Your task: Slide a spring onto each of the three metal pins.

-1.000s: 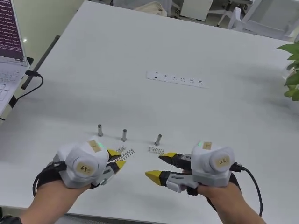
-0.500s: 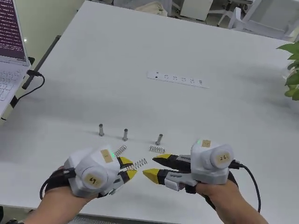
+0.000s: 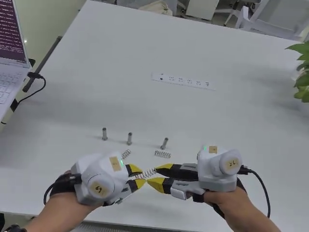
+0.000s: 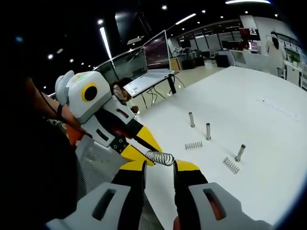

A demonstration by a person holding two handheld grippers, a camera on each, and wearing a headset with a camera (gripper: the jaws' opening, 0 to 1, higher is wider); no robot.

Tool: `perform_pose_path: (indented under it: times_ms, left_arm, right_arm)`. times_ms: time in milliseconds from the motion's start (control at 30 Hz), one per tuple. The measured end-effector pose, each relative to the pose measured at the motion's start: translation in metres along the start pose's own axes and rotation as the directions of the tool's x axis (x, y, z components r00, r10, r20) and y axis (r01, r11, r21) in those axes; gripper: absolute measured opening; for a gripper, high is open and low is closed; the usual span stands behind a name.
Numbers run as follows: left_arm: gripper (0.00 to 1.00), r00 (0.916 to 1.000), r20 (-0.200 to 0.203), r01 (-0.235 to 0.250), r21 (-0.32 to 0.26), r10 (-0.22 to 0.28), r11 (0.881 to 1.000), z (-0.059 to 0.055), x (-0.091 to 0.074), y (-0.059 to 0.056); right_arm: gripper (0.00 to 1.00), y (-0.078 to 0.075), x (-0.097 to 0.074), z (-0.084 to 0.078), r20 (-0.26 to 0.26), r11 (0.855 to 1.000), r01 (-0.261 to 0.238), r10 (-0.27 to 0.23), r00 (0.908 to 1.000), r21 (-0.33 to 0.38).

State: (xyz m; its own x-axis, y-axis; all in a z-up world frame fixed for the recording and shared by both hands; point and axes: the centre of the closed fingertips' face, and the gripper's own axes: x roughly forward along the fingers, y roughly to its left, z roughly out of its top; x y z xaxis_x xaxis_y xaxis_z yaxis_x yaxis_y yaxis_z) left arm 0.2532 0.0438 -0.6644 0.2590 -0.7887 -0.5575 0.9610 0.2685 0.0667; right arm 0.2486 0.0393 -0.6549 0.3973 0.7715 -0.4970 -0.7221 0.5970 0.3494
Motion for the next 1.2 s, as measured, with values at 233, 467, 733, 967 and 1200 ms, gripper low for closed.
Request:
perform_pose_path:
  times_ms: [233, 467, 733, 967, 1200]
  left_arm:
    - [0.02, 0.9999, 0.002, 0.015, 0.018, -0.015, 1.0, 0.005, 0.005, 0.0]
    - [0.02, 0.9995, 0.012, 0.031, 0.032, -0.031, 0.999, 0.013, 0.01, -0.001]
    - [0.02, 0.9988, 0.022, 0.044, 0.035, -0.045, 0.998, 0.018, 0.015, -0.005]
    - [0.02, 0.998, 0.013, 0.062, 0.063, -0.063, 0.996, 0.016, 0.015, -0.009]
    - [0.02, 0.9962, 0.007, 0.086, 0.081, -0.087, 0.993, 0.015, 0.019, -0.016]
  right_arm:
    - [0.18, -0.001, -0.007, 0.008, 0.003, 1.0, 0.009, -0.009, 1.0, -0.021]
    - [0.16, 0.002, -0.013, 0.018, -0.008, 0.997, 0.01, -0.011, 0.9999, -0.071]
    - [0.16, 0.004, -0.011, 0.018, -0.054, 0.991, 0.004, -0.011, 0.9985, -0.13]
    - [0.15, 0.002, -0.015, 0.005, -0.179, 0.967, -0.037, -0.009, 0.9838, -0.251]
    - [0.17, 0.003, -0.019, -0.008, -0.309, 0.918, -0.102, -0.024, 0.9507, -0.383]
